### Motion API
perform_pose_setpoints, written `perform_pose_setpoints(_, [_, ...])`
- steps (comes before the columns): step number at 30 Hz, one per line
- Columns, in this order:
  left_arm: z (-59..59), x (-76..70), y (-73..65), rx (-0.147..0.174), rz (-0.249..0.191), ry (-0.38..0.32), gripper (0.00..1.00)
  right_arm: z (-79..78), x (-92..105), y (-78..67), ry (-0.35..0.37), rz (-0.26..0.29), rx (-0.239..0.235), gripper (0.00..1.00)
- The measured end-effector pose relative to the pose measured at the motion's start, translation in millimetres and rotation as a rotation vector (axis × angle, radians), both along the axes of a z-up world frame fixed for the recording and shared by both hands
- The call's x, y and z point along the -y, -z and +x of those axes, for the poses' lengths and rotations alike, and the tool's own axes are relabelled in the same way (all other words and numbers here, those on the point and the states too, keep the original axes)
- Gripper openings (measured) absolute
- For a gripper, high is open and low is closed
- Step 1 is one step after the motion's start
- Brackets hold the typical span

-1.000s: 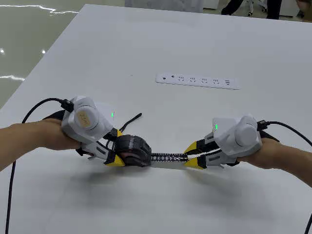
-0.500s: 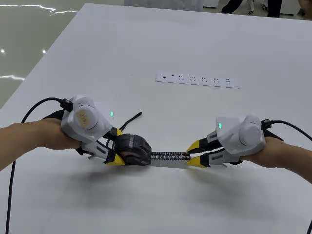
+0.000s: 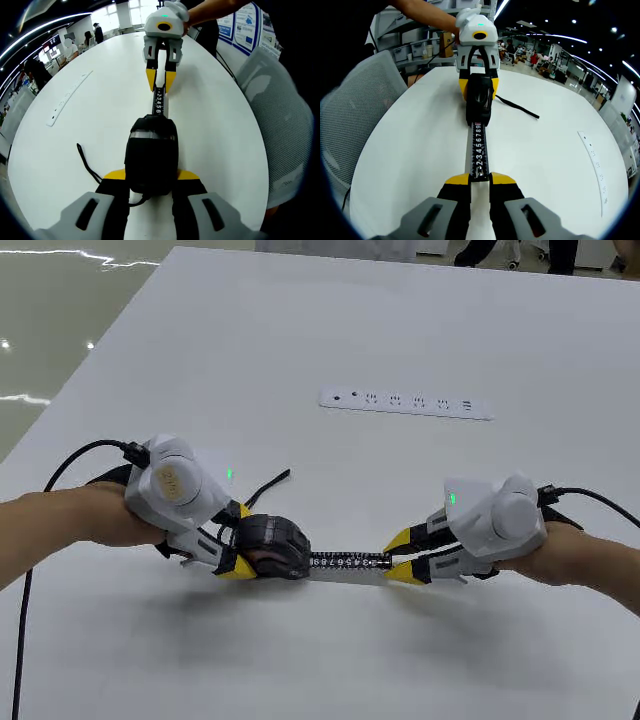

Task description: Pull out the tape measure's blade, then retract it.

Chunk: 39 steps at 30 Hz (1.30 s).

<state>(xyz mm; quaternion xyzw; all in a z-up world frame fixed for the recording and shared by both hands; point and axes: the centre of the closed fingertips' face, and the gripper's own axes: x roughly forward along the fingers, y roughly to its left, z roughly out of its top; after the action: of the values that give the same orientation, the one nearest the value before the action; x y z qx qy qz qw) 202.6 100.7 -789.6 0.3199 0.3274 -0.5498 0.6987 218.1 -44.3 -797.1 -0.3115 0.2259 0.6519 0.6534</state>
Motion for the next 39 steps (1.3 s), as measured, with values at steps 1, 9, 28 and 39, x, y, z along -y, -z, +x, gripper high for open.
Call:
perform_pose_setpoints(1, [0.0,0.0,0.1,0.0,0.0,0.0,0.27,-0.2,0.1,-0.1,0.0,0.0,0.0,0.12])
perform_pose_setpoints(9, [-0.7,1.0,-0.6,0.001,0.003,0.0,0.27,-0.9,1.4,0.6,-0.001,0.003,-0.004,0.12])
perform_pose_setpoints(28, [-1.9,3.5,-2.3,0.005,-0.001,-0.001,0.27,-2.0,6.4,1.6,0.013,0.006,-0.021,0.12])
perform_pose_setpoints(39, [-1.8,3.2,-1.8,0.003,0.001,-0.006,0.27,-2.2,8.8,2.8,0.018,0.004,-0.026,0.12])
